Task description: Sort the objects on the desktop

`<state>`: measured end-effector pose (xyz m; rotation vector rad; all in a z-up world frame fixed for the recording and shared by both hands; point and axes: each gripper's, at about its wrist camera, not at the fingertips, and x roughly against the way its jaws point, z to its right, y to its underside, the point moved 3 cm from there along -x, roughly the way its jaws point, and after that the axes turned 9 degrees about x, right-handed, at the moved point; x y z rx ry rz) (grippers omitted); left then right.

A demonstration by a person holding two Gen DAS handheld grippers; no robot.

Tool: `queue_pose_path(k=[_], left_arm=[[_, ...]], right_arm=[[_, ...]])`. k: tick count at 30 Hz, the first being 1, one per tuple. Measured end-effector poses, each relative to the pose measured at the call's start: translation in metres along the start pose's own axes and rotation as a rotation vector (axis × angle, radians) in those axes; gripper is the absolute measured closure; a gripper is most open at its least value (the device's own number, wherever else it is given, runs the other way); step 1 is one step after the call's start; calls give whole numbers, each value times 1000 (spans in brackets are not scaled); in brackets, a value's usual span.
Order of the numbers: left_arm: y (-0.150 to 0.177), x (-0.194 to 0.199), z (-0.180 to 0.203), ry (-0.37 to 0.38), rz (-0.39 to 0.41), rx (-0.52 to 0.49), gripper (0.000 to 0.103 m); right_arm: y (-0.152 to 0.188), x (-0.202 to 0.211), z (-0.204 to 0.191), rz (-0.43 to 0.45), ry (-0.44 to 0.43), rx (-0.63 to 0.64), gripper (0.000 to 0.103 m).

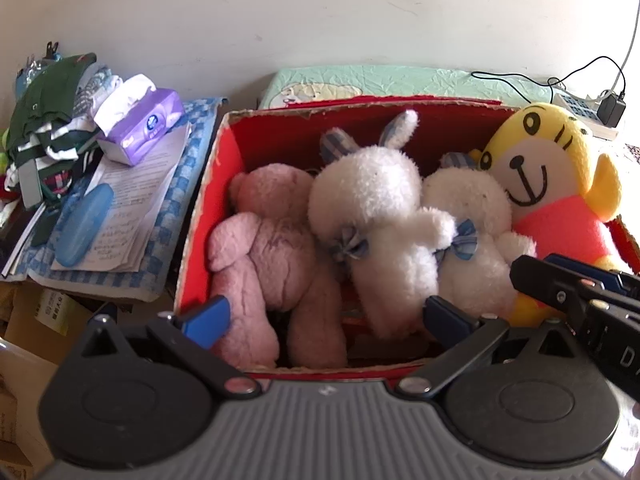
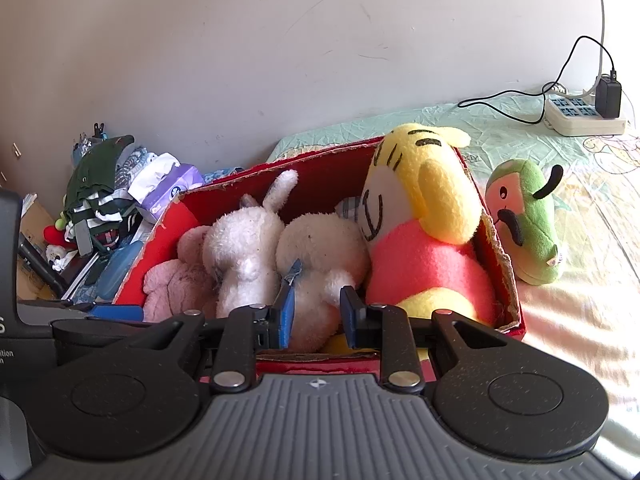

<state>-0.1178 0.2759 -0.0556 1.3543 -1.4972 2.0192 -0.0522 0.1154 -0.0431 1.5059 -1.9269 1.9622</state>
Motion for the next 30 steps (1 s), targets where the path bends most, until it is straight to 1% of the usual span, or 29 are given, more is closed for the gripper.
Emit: queue_pose_path(k=[6,12,18,20,22,27,30], left_arm=[[-2,2,1,-2,0,-9,1],[-12,20,4,-37,57,0,1],[-14,29,4,-30,51,-3,1],[-15,30,3,-36,45,0,1],[-14,33,4,-41,51,-2,1],[-14,35,5,-48,40,9,1],[-15,39,4,-48,49,12,1]], right_arm=[[0,1,-1,3,2,3,77],[-7,8,-4,15,18,16,76],[-10,18,-7,37,36,20,74],[-12,22,-7,50,42,16,70],[-13,24,-8,56,43,11,69],[-14,26,-10,56,52,23,69],[-15,29,-10,69,58,28,70]])
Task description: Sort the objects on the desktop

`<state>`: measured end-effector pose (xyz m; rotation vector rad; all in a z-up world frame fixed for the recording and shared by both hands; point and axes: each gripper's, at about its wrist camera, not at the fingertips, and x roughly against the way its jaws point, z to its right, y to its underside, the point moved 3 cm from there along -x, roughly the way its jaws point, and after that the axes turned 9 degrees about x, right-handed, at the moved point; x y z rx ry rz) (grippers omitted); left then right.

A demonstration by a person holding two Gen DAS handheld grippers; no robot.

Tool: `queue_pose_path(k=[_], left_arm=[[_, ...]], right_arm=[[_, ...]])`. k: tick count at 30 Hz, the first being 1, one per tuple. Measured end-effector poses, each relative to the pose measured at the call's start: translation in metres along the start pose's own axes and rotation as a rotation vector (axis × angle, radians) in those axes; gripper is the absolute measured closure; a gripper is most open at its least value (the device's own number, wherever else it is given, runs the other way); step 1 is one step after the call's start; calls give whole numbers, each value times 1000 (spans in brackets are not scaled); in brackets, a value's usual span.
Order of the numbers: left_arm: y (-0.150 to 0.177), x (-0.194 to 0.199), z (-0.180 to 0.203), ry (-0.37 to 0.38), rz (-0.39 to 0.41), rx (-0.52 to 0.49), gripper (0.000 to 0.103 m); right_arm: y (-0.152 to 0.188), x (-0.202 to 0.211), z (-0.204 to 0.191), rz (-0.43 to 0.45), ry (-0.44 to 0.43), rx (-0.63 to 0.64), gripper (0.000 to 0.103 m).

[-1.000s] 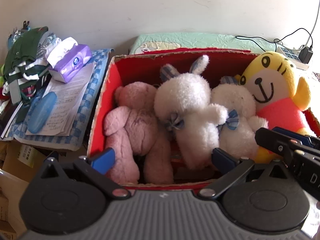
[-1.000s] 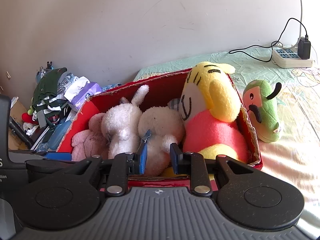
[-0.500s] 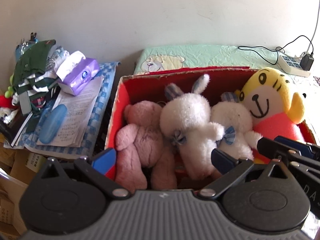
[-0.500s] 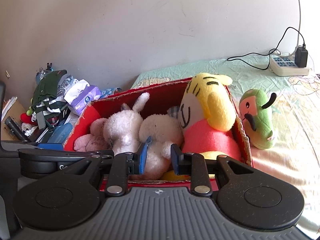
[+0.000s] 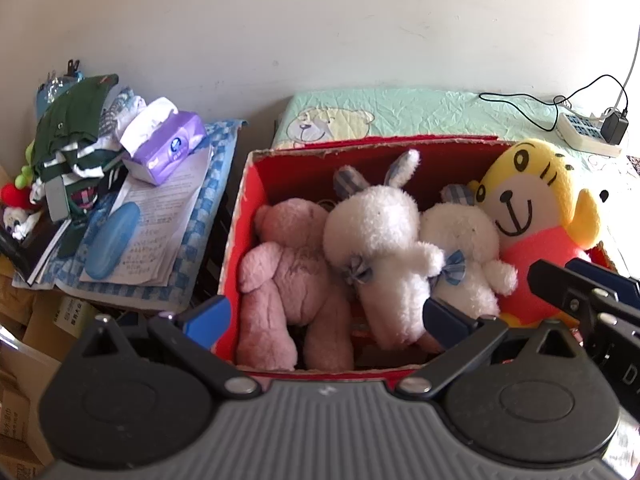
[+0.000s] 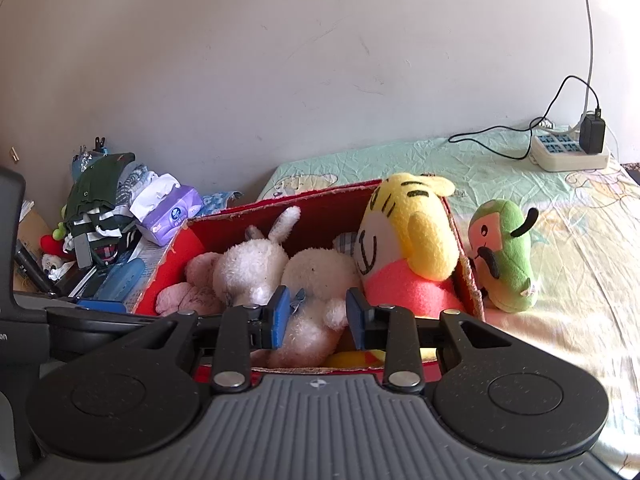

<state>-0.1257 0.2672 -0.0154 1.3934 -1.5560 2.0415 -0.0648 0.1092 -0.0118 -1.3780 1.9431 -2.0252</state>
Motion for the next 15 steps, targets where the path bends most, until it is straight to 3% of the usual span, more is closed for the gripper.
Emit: queue_pose_path(k=[15], left_arm=[[2,16,25,-53,4,67,3]], right_arm=[[-6,11,33,5,-102,9,70]])
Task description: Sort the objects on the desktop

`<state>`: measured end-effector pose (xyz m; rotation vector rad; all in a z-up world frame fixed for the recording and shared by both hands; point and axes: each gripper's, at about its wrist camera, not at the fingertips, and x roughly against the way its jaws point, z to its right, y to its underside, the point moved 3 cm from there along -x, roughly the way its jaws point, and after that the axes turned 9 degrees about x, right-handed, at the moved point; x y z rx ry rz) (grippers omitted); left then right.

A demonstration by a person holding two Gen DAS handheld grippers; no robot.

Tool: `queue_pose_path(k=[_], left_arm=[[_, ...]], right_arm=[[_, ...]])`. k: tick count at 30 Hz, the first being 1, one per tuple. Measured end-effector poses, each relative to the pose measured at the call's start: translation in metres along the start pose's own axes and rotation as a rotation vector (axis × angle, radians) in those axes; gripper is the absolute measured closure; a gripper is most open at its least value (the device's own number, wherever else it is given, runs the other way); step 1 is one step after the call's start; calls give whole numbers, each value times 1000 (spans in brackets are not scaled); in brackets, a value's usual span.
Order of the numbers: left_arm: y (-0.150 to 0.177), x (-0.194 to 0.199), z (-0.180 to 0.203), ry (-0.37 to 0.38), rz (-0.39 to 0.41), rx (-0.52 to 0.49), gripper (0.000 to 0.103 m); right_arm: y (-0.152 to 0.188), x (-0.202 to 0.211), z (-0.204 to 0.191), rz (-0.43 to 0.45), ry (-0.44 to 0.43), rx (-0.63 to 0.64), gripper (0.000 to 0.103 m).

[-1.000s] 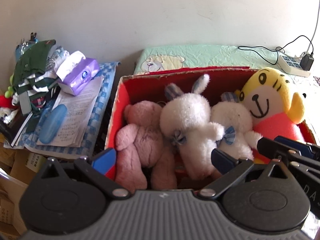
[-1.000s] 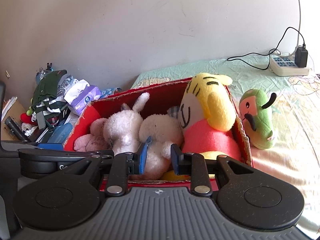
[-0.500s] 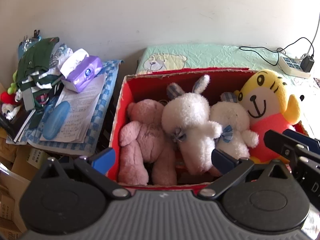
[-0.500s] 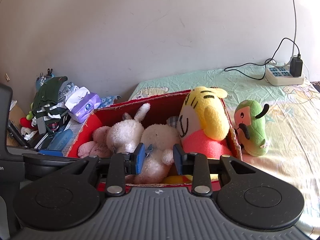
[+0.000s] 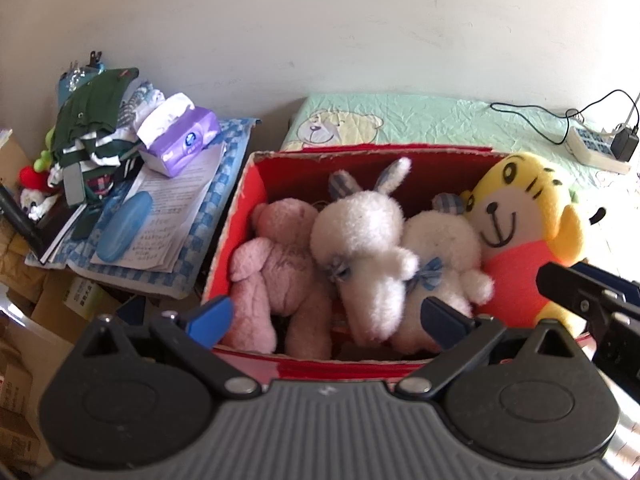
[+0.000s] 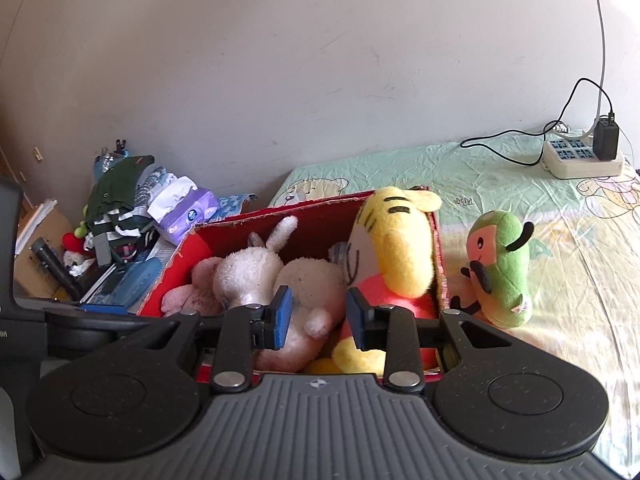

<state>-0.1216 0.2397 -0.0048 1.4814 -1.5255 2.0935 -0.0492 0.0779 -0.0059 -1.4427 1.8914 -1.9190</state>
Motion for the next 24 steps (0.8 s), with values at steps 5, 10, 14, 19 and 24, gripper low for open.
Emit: queue_pose_path(k=[5,10,14,19,24], left_arm=[[1,14,25,1,33,1,3],[4,30,59,42,78,-23,6],[8,40,92,111,108,-54,8],[17,47,137,225,123,-105,13],[31,46,178,355,124,-154,14]], right_arm=[[-1,18,26,21,-45,-26,70],[1,33,62,27,-57,-72,70],[4,45,94,26,-45,-103,70],[12,53,137,7,-26,-148,69],[24,44,180,-47,-42,-222,69]])
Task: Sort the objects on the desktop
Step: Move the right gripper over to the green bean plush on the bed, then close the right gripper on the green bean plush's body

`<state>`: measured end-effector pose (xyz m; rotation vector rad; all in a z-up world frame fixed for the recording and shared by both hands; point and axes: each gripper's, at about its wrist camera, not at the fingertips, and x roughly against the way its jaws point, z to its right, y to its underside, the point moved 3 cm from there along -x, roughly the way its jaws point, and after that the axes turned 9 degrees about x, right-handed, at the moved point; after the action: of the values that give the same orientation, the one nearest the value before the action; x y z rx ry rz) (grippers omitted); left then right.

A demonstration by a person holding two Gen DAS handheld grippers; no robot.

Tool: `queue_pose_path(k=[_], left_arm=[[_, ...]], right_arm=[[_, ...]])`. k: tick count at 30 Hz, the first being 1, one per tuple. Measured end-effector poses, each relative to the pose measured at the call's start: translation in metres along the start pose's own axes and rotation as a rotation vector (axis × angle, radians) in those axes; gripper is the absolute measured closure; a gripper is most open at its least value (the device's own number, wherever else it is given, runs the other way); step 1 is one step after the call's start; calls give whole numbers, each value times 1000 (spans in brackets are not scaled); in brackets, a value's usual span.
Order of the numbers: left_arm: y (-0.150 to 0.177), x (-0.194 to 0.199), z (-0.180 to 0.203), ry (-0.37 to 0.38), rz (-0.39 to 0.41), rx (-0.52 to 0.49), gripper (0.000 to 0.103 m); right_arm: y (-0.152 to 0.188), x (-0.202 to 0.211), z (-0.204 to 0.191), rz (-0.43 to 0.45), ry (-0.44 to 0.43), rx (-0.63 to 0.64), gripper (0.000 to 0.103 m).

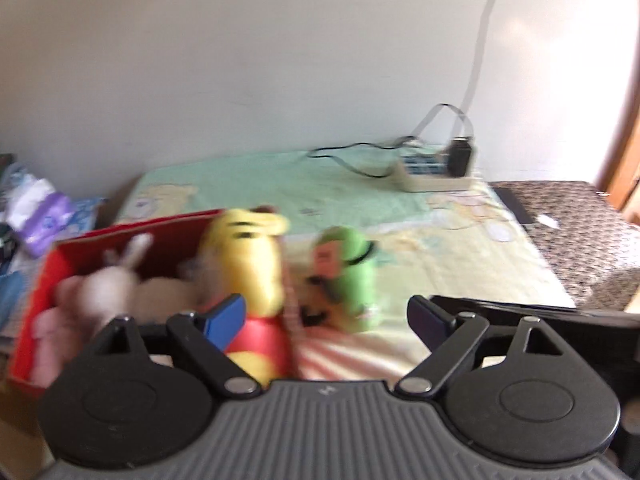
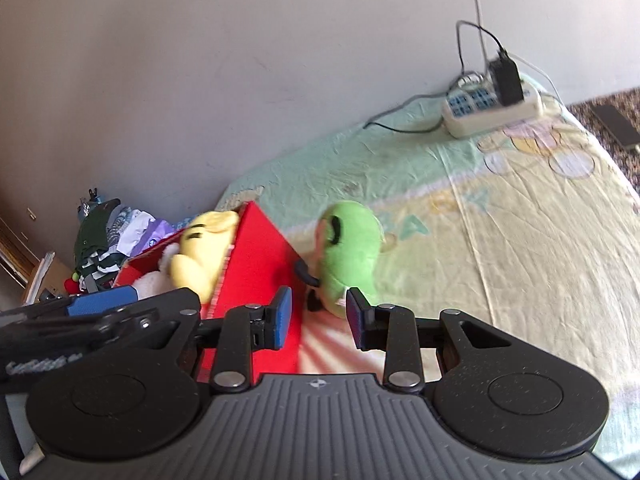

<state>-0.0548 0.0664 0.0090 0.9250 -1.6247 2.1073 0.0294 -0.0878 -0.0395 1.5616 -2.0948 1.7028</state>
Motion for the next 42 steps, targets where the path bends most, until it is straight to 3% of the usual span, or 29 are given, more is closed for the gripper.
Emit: queue_pose_path(k=[3,9,18,22,29,33,35,36,38,42], left_arm=[[8,-12,22,58,-7,-28,13],[30,-44,54,31,-46,-90,12],[44,-95,61,-120,-78,-98,11],[44,-113,66,-208,-42,-128,13],[39,-145,60,-287,-62,-126,11],[40,-161,53,-306,-93,-138,14],[40,-167,48,-293,-117,-129,17],[40,-169,46,-282,-129,-125,18],[39,-172,43,-261,-149,-122,30],[36,-165,42,-224,-138,-145,31]], right_arm=[[-1,-8,25,-27,-19,-49,69],[-10,-33,61,-102,-123,-107,58],[-30,-84,66,-235,-257,-29,56],[-38,-107,59,-301,-292,30,48],[-48,-135,45,-371,-313,129,42],[-44,-153,38,-410,-282,195,43],[-41,-159,43,-438,-292,161,54],[-39,-161,46,-446,-312,139,54],[-38,-159,47,-436,-322,125,59],[-38,-149,53,-420,-326,97,61]])
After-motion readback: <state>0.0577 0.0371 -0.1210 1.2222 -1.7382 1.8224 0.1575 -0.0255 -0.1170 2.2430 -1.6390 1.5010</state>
